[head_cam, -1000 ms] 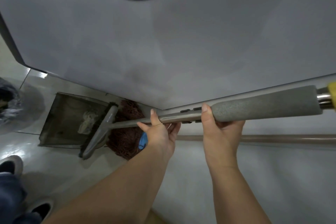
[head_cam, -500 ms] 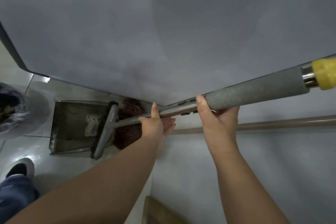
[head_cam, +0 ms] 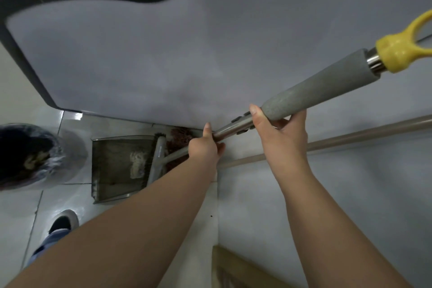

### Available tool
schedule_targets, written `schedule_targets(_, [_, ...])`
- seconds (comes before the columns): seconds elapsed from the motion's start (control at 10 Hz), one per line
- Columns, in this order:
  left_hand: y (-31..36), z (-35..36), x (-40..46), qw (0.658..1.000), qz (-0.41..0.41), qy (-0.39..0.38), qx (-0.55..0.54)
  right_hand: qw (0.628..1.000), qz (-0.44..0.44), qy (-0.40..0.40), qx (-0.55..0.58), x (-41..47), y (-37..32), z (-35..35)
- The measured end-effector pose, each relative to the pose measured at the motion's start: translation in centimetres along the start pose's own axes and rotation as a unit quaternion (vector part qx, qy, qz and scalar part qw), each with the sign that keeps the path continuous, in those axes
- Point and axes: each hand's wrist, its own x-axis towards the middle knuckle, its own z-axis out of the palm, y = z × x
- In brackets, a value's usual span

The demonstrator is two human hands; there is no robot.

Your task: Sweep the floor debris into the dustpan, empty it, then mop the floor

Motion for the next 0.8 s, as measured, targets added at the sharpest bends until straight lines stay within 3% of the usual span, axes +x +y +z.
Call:
schedule_targets(0.3, [-0.6,-0.3,0.6,0.998,0.032,-0.013,0.056,1.000,-0.007,0.008,0.023,-0.2,0.4,-0.2])
schedule_targets(0.4, [-0.9,-0.8,1.0,0.988,0.066,-0.046,0.131,1.000,-0.007,-0.002,0.030,0.0,0.6,-0.3])
schedule_targets(0.6, [1.5,-3.7,-1.4,0.944,0.112,-0.056,0.305,0.997,0.040,-0.007,0.063,-1.1,0.2,0.2])
schedule_targets(0.7, [4.0,-6.4,-4.1,0.893,0.214,-0.058,0.392,0.995,0.068,-0.007,0.074,-2.1,-0.8,0.3])
schedule_targets(0.8, [7.1,-8.0,-7.6,0.855,0.259,-0.054,0.447,0.993,0.104,0.010,0.059,-4.3,-2.9,0.2])
